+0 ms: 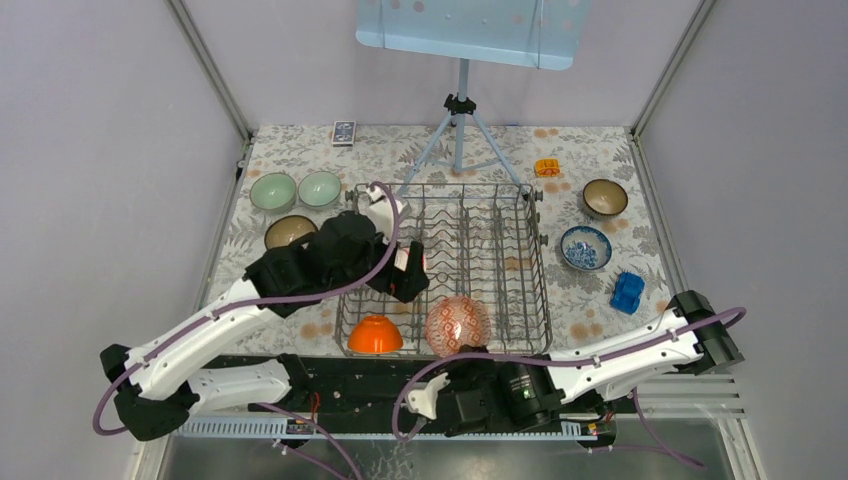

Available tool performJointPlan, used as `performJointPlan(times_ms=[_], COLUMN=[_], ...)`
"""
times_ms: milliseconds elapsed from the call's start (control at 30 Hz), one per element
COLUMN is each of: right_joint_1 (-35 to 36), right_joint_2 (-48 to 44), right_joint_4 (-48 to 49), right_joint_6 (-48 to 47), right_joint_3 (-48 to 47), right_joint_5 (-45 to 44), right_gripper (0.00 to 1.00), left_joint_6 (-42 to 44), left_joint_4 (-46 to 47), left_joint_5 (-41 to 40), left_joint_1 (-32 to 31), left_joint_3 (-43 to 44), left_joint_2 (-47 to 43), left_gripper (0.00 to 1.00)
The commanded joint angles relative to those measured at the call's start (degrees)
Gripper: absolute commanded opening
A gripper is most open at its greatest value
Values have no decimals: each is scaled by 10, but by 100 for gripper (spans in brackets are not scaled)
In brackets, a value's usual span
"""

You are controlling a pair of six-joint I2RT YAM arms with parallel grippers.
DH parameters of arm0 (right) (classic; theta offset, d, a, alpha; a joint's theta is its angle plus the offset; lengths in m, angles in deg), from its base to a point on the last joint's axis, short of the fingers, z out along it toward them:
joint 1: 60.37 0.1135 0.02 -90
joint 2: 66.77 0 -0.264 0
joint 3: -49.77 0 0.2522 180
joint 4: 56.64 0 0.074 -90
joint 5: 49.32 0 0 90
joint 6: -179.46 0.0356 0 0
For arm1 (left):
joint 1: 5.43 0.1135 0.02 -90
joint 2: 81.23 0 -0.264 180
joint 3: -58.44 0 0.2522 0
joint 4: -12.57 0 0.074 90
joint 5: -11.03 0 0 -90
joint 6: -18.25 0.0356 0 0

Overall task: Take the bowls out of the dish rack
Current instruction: Place the bowl with the bowl.

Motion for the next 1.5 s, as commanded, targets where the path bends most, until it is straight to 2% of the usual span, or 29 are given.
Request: performJointPlan(times_ms=[0,233,467,667,800,967,1067,1267,1467], right_joint_1=[13,37,46,46,46,46,46,46,46], right_joint_2=[-17,-39,-43,-37,-41,-36,-34,-29,-30], right_joint_4=[22,50,47,39,46,49,53,59,59], right_joint_6=[-26,-44,-50,-42,-36,-38,-42,-53,-53], right_joint_3=[12,41,47,42,38,36,35,31,31], right_joint_5=[-41,-68,-77,-76,-74,-73,-73,-73,-74], right_gripper=[0,0,0,0,0,0,0,0,0], left_joint_6=[6,10,8,11,16,13,10,7,8], left_joint_4=[-30,-33,-48,-53,-71,-85,-85,-85,-84], left_joint_5=[-35,-45,-94,-109,-126,-132,-139,-137,-135], left_joint_1=[-36,-64,-145,-181,-195,-201,-202,-206,-208], left_joint_3=[21,53,71,81,89,89,84,86,85], left_joint_2=[16,34,80,103,115,129,132,147,161], left_gripper=[99,99,96,92,86,69,62,59,50])
